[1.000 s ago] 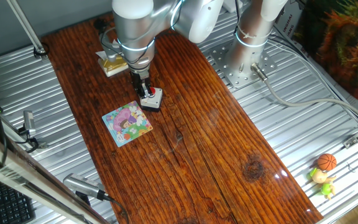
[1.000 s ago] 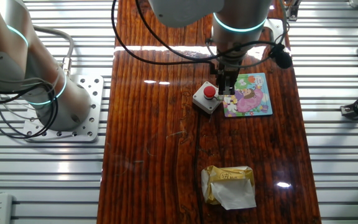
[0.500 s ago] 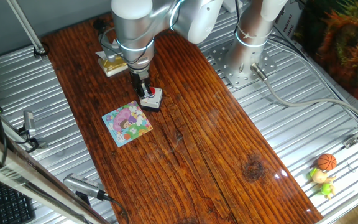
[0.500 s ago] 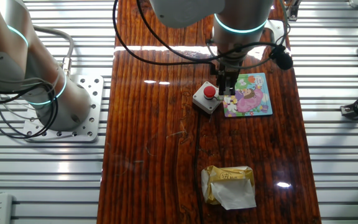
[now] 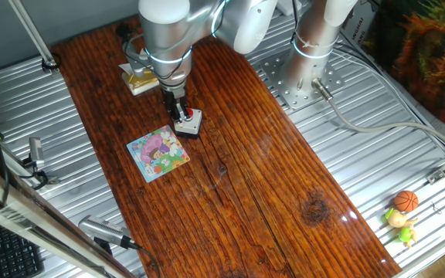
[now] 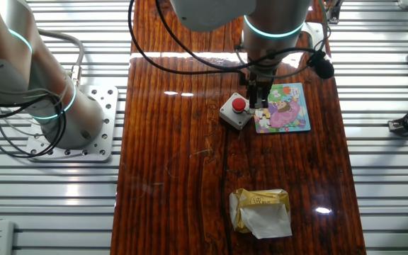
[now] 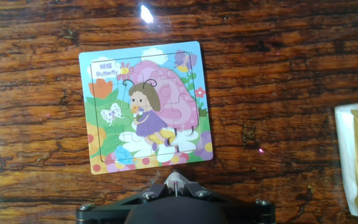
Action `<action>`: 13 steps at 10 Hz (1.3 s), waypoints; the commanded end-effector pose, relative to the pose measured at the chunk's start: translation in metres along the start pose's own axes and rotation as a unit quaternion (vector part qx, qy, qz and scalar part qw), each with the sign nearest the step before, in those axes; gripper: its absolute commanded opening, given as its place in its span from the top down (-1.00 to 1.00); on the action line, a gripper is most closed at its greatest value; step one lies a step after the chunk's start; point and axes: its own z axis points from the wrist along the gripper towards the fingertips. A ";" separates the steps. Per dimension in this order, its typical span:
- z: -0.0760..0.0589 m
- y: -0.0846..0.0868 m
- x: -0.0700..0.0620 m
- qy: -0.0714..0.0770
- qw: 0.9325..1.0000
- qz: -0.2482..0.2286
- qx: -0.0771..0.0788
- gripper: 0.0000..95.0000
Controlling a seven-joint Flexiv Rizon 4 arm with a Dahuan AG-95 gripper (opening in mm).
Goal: Assemble one piece of a puzzle
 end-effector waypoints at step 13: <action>0.002 0.000 0.006 -0.010 1.000 0.000 -0.004 0.20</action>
